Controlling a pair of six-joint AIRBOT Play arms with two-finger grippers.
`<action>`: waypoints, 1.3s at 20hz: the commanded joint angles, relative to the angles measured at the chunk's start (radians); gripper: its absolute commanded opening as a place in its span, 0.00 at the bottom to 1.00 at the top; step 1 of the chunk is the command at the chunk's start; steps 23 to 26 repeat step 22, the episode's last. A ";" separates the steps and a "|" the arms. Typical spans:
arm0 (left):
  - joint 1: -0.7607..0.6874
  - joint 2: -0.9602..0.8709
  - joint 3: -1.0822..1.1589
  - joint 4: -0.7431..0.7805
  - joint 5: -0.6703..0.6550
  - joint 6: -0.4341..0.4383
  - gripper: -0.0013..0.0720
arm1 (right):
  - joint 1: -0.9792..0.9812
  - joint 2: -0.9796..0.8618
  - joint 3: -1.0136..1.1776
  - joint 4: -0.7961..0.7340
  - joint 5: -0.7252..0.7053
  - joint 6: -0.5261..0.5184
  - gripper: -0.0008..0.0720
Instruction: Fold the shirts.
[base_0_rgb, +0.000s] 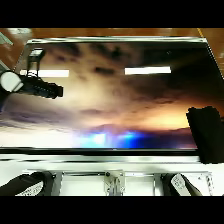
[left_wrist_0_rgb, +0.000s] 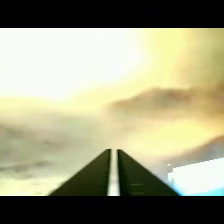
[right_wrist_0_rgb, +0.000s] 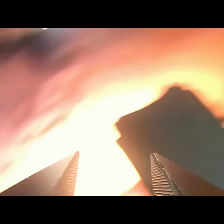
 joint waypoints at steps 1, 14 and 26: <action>-0.129 -0.065 0.034 0.042 -0.121 -0.071 0.74 | 0.404 -0.033 0.013 -0.209 0.158 0.174 0.97; -0.106 -0.093 0.025 -0.010 -0.071 -0.037 0.76 | 0.624 -0.061 0.013 -0.199 0.211 0.193 0.96; -0.106 -0.093 0.025 -0.010 -0.071 -0.037 0.76 | 0.624 -0.061 0.013 -0.199 0.211 0.193 0.96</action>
